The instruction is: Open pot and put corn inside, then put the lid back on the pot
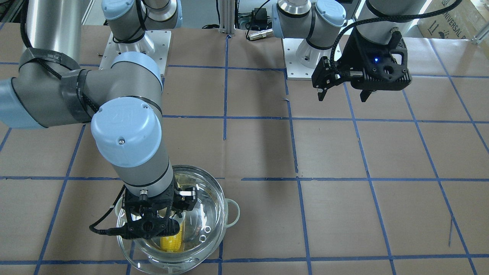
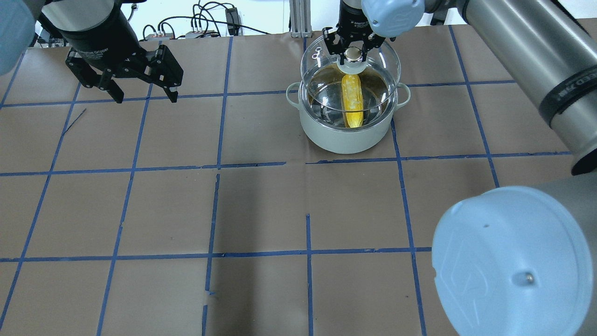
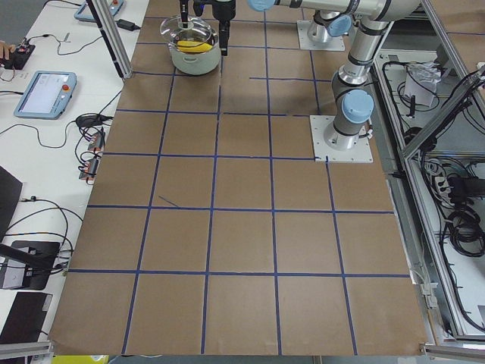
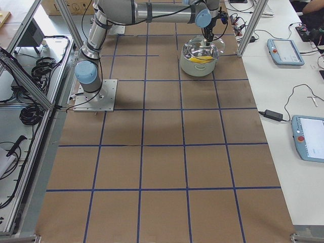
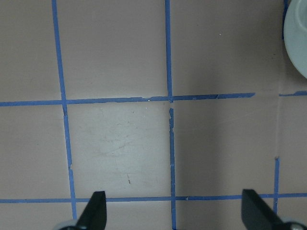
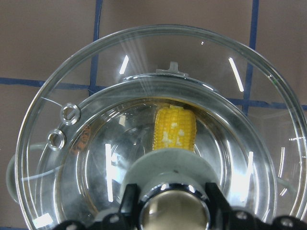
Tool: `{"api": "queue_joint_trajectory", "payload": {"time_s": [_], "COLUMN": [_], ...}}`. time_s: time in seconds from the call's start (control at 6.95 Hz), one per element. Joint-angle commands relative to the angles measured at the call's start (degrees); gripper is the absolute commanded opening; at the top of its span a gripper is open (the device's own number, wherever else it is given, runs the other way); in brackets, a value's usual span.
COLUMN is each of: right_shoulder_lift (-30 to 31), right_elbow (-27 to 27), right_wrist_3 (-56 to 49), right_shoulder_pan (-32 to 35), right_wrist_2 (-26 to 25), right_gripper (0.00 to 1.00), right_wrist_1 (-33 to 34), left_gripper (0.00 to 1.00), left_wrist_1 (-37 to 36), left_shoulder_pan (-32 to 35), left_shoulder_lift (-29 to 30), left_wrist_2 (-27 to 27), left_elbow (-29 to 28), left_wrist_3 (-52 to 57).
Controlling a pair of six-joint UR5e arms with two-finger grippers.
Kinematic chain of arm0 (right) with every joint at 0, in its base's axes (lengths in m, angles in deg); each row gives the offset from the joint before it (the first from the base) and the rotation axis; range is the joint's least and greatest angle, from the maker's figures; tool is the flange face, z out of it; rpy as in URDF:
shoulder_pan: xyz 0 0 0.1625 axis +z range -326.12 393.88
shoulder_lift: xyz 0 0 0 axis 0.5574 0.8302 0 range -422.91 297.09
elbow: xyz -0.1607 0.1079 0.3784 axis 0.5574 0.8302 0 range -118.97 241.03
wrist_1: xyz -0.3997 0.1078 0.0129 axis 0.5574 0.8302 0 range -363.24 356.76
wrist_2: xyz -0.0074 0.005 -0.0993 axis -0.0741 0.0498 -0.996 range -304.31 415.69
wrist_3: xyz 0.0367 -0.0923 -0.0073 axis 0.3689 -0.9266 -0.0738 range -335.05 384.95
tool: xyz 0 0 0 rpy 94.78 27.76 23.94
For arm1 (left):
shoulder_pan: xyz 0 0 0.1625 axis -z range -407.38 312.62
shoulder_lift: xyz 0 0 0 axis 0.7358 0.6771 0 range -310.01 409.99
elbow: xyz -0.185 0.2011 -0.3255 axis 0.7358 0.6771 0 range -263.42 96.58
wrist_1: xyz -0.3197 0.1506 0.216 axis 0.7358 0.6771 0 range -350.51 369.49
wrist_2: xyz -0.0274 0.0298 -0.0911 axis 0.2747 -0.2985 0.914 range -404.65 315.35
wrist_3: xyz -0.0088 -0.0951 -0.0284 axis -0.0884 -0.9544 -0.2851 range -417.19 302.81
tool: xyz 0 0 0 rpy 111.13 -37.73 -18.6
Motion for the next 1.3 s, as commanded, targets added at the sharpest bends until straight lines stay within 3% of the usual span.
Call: {"api": "queue_joint_trajectory", "payload": {"time_s": [0.0,1.15], "right_shoulder_lift": [-0.8,0.0], "right_elbow": [-0.1,-2.8], "right_wrist_3": [0.0,-0.6], "right_shoulder_pan": [0.3,0.1], "right_wrist_2": [0.1,0.3], "right_gripper": [0.10,0.10], "right_wrist_1": [-0.5,-1.7], "left_gripper": [1.00,1.00], "left_wrist_1": [0.0,0.0], "left_shoulder_pan": [0.0,0.0], "left_shoulder_lift": [0.0,0.0], "left_wrist_2": [0.0,0.1], "left_elbow": [0.1,0.2], "left_wrist_3": [-0.1,0.0]}}
